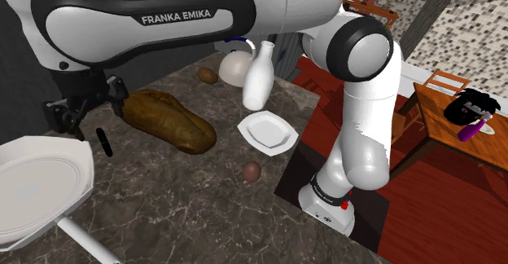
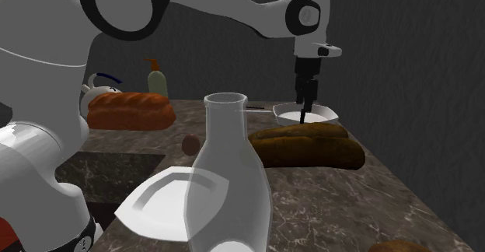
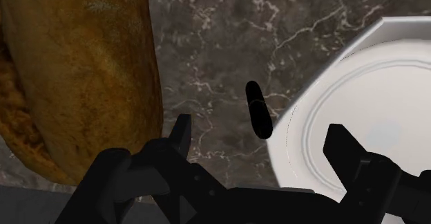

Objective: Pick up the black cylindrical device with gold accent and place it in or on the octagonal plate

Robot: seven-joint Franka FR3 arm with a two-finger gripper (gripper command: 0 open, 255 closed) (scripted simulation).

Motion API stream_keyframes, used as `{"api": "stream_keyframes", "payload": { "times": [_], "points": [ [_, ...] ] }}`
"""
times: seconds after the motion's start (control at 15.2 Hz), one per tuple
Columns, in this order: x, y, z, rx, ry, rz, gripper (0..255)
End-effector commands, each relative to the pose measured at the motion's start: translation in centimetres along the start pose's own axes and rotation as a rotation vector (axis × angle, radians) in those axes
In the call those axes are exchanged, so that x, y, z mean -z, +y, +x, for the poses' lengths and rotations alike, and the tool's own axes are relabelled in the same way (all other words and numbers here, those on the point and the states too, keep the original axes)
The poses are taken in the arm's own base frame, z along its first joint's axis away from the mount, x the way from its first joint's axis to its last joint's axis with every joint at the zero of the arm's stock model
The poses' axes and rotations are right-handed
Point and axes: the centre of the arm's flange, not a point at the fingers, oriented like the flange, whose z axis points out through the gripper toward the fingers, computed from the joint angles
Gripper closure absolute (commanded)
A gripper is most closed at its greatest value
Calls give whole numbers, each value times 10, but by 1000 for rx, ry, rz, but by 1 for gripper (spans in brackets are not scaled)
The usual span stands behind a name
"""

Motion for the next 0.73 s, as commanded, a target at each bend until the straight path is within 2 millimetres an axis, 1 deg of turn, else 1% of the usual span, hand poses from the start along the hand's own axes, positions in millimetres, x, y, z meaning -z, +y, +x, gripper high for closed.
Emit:
{"api": "stream_keyframes", "payload": {
  "times": [0.0,0.4,0.66],
  "points": [
    [-9,-6,3,2,1,-1,0],
    [-38,-5,3,2,1,-1,0],
    [-38,-5,3,2,1,-1,0]
  ]
}}
